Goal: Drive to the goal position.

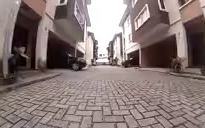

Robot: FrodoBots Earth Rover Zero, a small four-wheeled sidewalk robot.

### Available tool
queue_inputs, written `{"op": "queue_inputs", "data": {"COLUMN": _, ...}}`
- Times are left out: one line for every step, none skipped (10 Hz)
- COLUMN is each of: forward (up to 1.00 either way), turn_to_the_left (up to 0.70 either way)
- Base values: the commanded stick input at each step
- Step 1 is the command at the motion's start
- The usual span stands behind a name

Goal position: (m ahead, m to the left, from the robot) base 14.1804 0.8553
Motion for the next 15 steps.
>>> {"op": "queue_inputs", "data": {"forward": 0.70, "turn_to_the_left": 0.00}}
{"op": "queue_inputs", "data": {"forward": 0.70, "turn_to_the_left": 0.00}}
{"op": "queue_inputs", "data": {"forward": 0.70, "turn_to_the_left": 0.00}}
{"op": "queue_inputs", "data": {"forward": 0.70, "turn_to_the_left": 0.00}}
{"op": "queue_inputs", "data": {"forward": 0.70, "turn_to_the_left": 0.00}}
{"op": "queue_inputs", "data": {"forward": 0.70, "turn_to_the_left": 0.00}}
{"op": "queue_inputs", "data": {"forward": 0.70, "turn_to_the_left": 0.00}}
{"op": "queue_inputs", "data": {"forward": 0.70, "turn_to_the_left": 0.00}}
{"op": "queue_inputs", "data": {"forward": 0.70, "turn_to_the_left": 0.00}}
{"op": "queue_inputs", "data": {"forward": 0.70, "turn_to_the_left": 0.00}}
{"op": "queue_inputs", "data": {"forward": 0.70, "turn_to_the_left": 0.00}}
{"op": "queue_inputs", "data": {"forward": 0.70, "turn_to_the_left": 0.00}}
{"op": "queue_inputs", "data": {"forward": 0.70, "turn_to_the_left": 0.00}}
{"op": "queue_inputs", "data": {"forward": 0.70, "turn_to_the_left": 0.00}}
{"op": "queue_inputs", "data": {"forward": 0.70, "turn_to_the_left": 0.00}}
